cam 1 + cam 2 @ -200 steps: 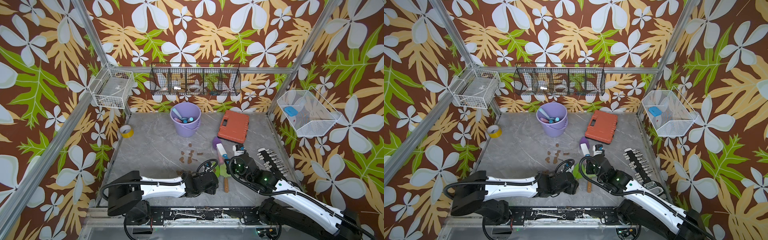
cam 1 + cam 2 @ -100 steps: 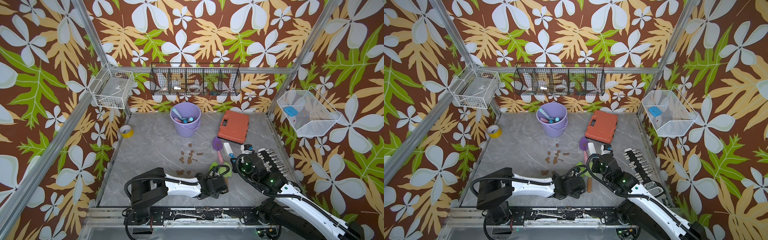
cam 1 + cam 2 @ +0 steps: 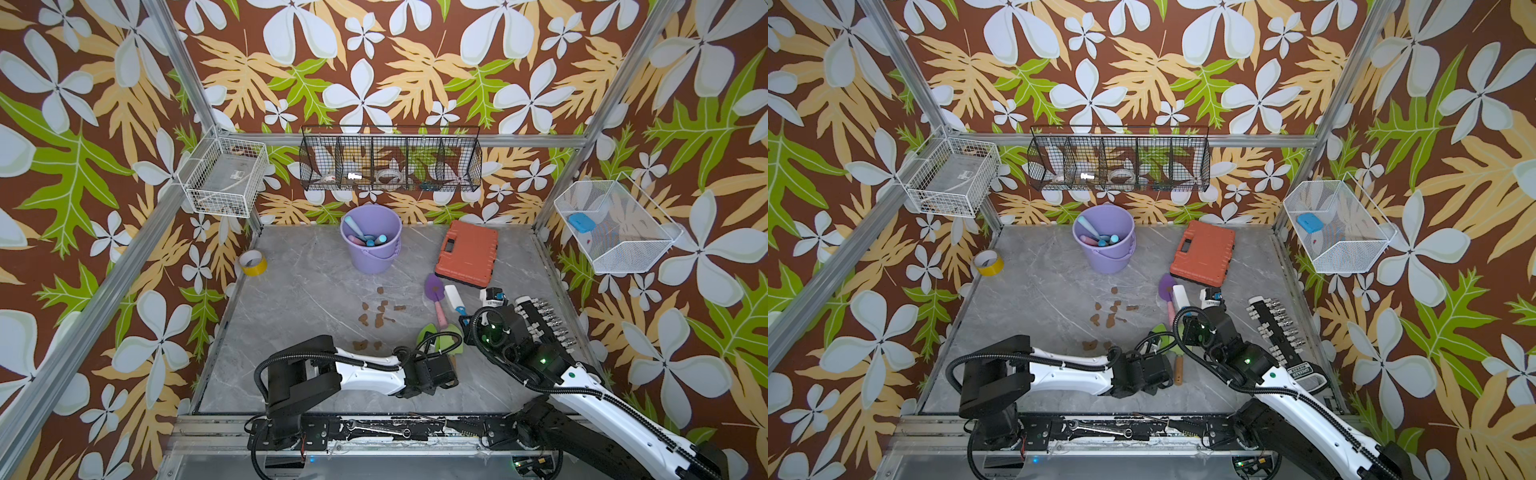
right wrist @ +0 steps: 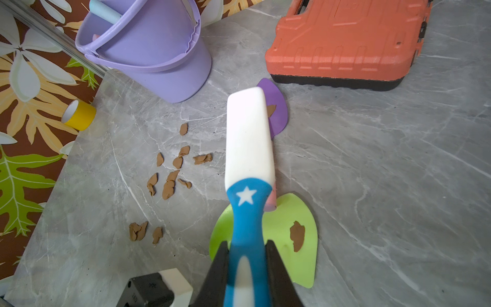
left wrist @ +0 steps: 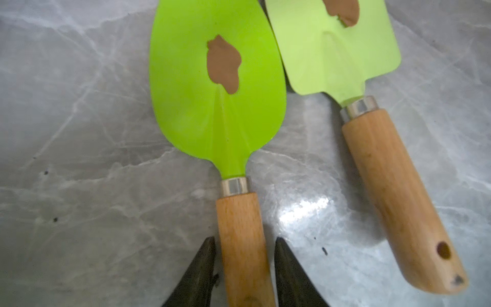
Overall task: Brush the soil off the hand trowel and place it into the bucket
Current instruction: Pick up the hand trowel from the center of the board, then brush off the soil from the hand trowel.
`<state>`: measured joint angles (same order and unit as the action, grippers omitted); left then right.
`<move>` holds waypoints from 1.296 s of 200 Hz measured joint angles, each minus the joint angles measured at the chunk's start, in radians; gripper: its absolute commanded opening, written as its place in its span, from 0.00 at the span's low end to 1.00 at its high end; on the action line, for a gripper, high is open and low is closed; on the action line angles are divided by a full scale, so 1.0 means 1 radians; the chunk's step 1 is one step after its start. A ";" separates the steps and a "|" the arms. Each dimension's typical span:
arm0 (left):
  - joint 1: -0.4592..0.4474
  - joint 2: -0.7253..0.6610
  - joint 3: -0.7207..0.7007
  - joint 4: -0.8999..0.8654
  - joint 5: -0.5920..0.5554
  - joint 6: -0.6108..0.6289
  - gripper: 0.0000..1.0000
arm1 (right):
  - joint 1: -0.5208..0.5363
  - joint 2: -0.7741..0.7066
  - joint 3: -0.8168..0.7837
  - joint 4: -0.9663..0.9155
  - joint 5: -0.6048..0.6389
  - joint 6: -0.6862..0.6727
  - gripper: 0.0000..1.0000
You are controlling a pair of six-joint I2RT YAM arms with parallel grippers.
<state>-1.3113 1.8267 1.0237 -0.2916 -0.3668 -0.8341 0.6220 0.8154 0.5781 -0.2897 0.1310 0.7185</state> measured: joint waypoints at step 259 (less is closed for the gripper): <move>0.491 -0.740 -0.230 -0.340 0.391 0.312 0.00 | 0.130 0.282 0.393 -0.010 -0.419 -0.137 0.00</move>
<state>-0.8207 1.0866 0.7933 -0.6312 0.0238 -0.5217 0.7525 1.0969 0.9707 -0.3000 -0.2882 0.5812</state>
